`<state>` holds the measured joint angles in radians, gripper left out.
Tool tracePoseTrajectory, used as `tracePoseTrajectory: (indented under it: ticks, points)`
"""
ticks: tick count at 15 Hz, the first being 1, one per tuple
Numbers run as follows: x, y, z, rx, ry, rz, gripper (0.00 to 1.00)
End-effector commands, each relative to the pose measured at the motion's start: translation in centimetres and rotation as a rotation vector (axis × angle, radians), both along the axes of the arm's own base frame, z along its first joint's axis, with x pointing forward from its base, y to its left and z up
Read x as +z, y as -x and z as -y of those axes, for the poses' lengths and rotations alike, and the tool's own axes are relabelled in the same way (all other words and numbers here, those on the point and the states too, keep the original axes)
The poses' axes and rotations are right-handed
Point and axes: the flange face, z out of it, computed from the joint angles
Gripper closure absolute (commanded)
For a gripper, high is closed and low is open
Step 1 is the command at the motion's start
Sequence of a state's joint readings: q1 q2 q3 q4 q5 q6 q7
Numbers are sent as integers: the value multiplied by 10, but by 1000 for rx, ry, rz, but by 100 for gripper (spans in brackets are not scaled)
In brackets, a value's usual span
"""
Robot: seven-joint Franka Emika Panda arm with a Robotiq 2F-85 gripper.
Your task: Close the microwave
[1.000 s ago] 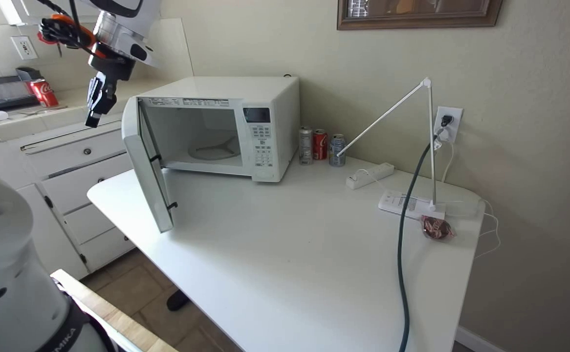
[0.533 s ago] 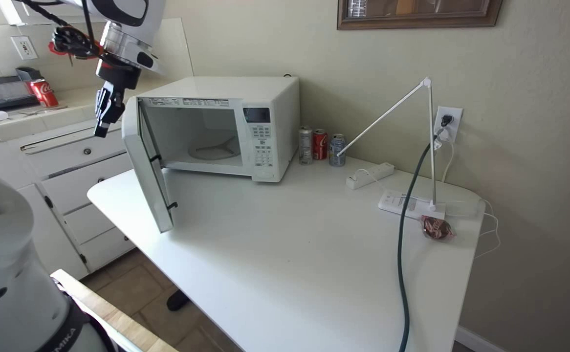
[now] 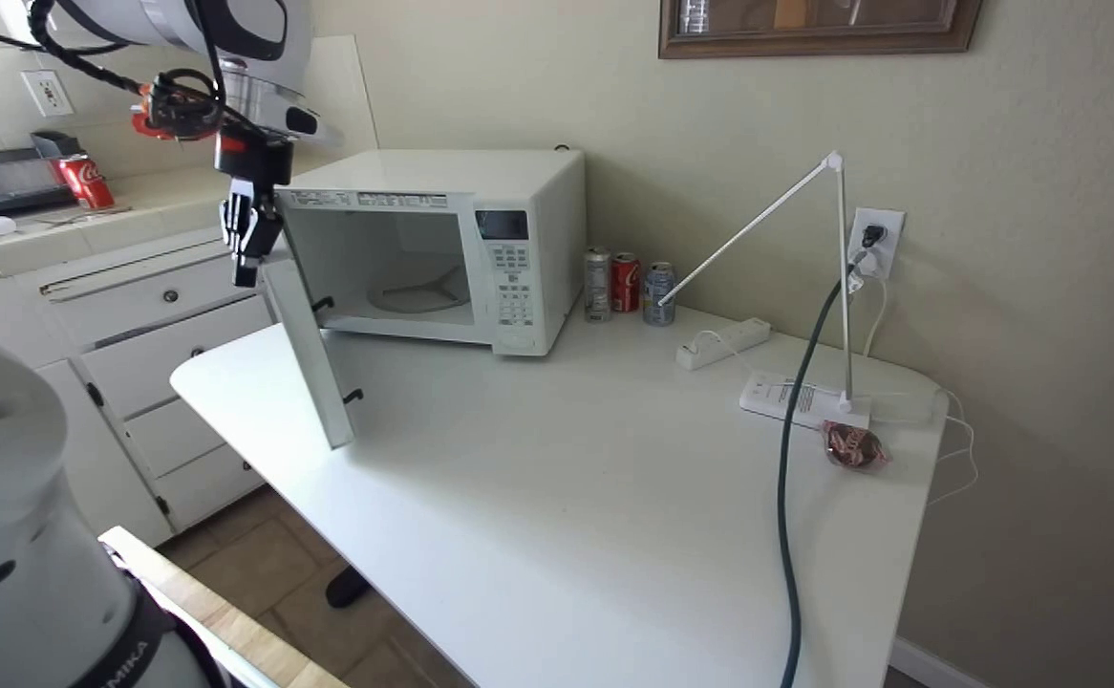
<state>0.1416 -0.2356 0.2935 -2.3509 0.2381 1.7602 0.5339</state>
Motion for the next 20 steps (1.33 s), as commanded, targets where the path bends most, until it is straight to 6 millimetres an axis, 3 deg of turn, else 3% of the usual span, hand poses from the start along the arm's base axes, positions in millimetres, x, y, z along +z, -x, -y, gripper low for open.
tracePoseTrajectory:
  ticks: [1, 7, 11, 12, 20]
  points:
    - [-1, -9, -6, 54, 92, 82, 100]
    - [7, -40, -2, 123, 164, 304, 100]
    - [1, -67, 9, 154, 203, 392, 100]
    - [7, -52, 8, 151, 197, 367, 100]
    - [5, -54, 9, 152, 193, 369, 99]
